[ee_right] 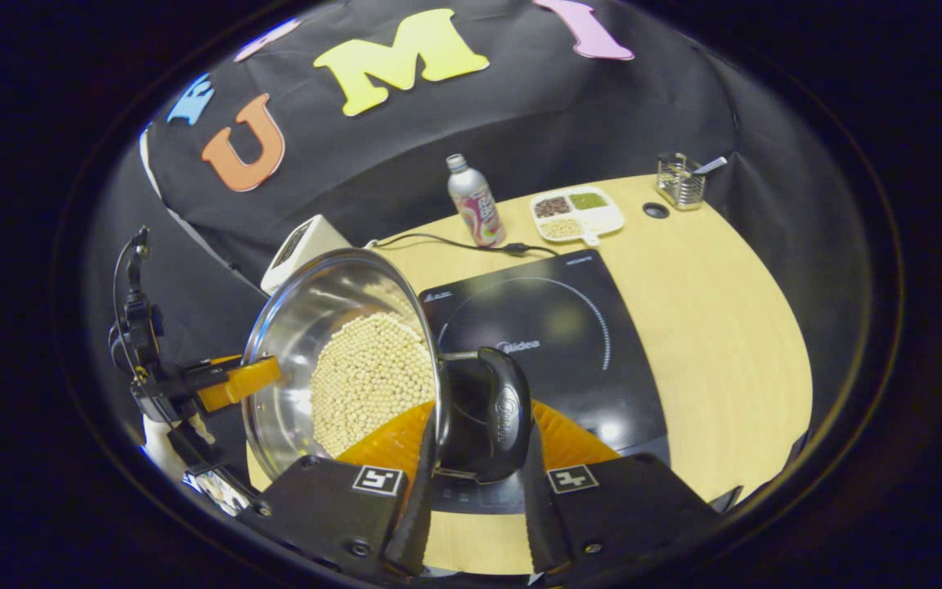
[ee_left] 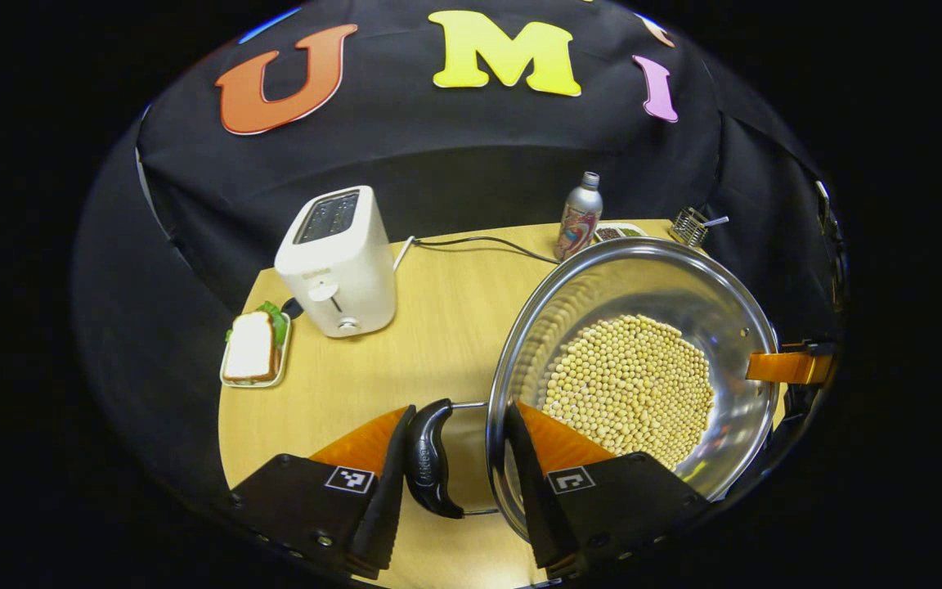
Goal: First push the handle of the pot to place it horizontally, then grasp the pot with both hands and set it on the induction cooktop.
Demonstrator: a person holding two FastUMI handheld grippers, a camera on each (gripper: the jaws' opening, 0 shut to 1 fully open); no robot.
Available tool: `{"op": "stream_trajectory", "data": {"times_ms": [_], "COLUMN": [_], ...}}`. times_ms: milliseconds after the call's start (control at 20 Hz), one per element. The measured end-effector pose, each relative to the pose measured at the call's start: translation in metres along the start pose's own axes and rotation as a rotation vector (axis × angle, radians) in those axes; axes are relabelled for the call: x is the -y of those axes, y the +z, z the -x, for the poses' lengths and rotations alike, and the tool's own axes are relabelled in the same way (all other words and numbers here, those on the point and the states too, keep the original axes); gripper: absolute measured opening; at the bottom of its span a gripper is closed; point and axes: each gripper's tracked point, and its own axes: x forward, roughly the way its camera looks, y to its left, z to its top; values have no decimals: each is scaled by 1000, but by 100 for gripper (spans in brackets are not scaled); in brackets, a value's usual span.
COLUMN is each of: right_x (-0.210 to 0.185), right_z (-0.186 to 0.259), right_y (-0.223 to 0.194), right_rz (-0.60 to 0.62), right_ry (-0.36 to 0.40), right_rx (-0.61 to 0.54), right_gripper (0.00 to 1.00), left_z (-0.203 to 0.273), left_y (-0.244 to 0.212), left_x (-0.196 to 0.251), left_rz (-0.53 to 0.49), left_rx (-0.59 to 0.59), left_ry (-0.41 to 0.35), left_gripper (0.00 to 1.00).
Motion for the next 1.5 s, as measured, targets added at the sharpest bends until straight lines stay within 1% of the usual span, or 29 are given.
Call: {"op": "stream_trajectory", "data": {"times_ms": [50, 450, 650, 950, 1150, 1500], "right_x": [10, 79, 105, 133, 145, 146], "right_z": [2, 6, 2, -19, -35, -58], "right_y": [3, 31, 45, 59, 64, 68], "right_rz": [-5, 14, 29, 51, 55, 65], "right_ry": [-5, -30, -34, -29, -23, -5], "right_rx": [3, -8, -21, -55, -82, -114], "right_gripper": [48, 48, 48, 48, 48, 48], "left_z": [0, -25, -39, -62, -77, -92], "left_y": [1, 9, 13, 12, 9, 6], "left_x": [11, 74, 98, 116, 123, 116], "left_rz": [-4, 28, 48, 71, 85, 93], "left_rx": [-1, -16, -28, -49, -70, -98], "left_ry": [-5, -10, -5, 14, 25, 56], "left_gripper": [62, 62, 61, 62, 62, 62]}}
